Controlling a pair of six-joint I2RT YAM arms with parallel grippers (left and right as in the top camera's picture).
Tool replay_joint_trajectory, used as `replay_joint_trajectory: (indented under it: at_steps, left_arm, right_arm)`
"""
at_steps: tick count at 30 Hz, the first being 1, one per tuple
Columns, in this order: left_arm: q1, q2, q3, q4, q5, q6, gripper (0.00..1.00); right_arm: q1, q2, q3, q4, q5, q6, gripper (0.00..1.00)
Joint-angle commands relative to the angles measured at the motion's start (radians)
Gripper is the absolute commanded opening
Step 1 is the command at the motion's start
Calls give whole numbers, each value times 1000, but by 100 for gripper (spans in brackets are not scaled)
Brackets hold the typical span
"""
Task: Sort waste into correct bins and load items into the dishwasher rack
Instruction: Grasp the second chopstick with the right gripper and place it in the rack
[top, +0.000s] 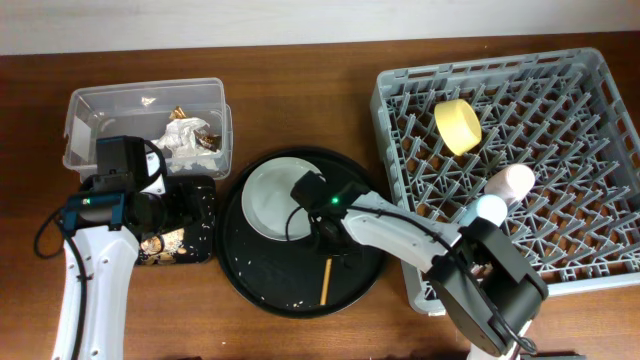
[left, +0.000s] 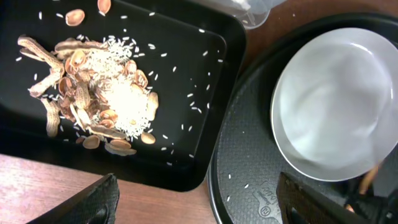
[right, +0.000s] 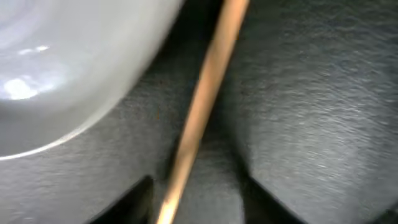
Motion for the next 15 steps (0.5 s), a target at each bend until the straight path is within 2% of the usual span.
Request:
replay_joint_trajectory:
  at_steps: [1, 3, 5, 10, 13, 15]
  left_arm:
    - [3, -13, -3, -2, 8, -6, 80]
    - [3, -13, -3, -2, 8, -6, 80]
    - [3, -13, -3, -2, 8, -6, 80]
    - [3, -13, -3, -2, 8, -6, 80]
    - [3, -13, -3, -2, 8, -6, 80]
    - [3, -13, -3, -2, 8, -6, 81]
  right_arm:
    - [8, 50, -22, -26, 50, 55, 29]
    - [8, 50, -22, -26, 45, 55, 14]
    - [8, 50, -21, -25, 32, 63, 4]
    - [-21, 4, 16, -58, 21, 57, 4]
    - [-98, -82, 114, -145, 23, -86, 4]
    - [-187, -158, 254, -307, 55, -232, 4]
